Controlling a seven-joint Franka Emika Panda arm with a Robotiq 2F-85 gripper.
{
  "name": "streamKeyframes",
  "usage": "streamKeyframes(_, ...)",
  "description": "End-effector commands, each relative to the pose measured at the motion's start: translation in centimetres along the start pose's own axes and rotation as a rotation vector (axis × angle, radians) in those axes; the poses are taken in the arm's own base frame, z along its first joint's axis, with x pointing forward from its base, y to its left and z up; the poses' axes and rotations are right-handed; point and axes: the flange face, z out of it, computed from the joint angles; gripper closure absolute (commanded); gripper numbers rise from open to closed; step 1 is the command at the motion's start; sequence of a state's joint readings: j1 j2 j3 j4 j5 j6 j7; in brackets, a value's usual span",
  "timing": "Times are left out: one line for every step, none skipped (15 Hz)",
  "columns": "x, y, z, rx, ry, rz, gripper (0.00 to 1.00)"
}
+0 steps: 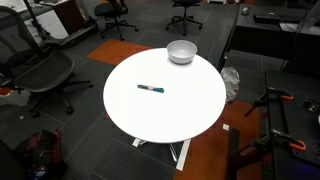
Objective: Move the marker forward.
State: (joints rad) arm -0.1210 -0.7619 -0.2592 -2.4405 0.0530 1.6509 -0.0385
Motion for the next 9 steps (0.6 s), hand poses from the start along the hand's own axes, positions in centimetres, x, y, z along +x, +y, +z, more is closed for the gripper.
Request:
streamKeyframes(1.4, -1.4, 0.3, -0.006, 0.020, -0.048, 0.00)
streamKeyframes(1.9, -2.1, 0.6, -0.023, 0.013, -0.070, 0.00)
streamKeyframes(2.5, -2.8, 1.0, -0.033, 0.018, -0.083, 0.00)
streamKeyframes(3.3, -3.7, 1.6, -0.049, 0.016, -0.102, 0.00)
streamKeyframes(4.1, -4.7, 2.3, -0.062, 0.011, -0.126, 0.00)
streamKeyframes(5.1, -5.7, 3.1, -0.081, 0.005, -0.139, 0.00)
streamKeyframes(6.2, -6.7, 4.0, -0.096, -0.002, -0.162, 0.00)
streamKeyframes(7.1, -7.7, 4.9, -0.115, 0.006, -0.176, 0.00)
streamKeyframes(8.4, -8.8, 5.8, -0.133, 0.005, -0.195, 0.00)
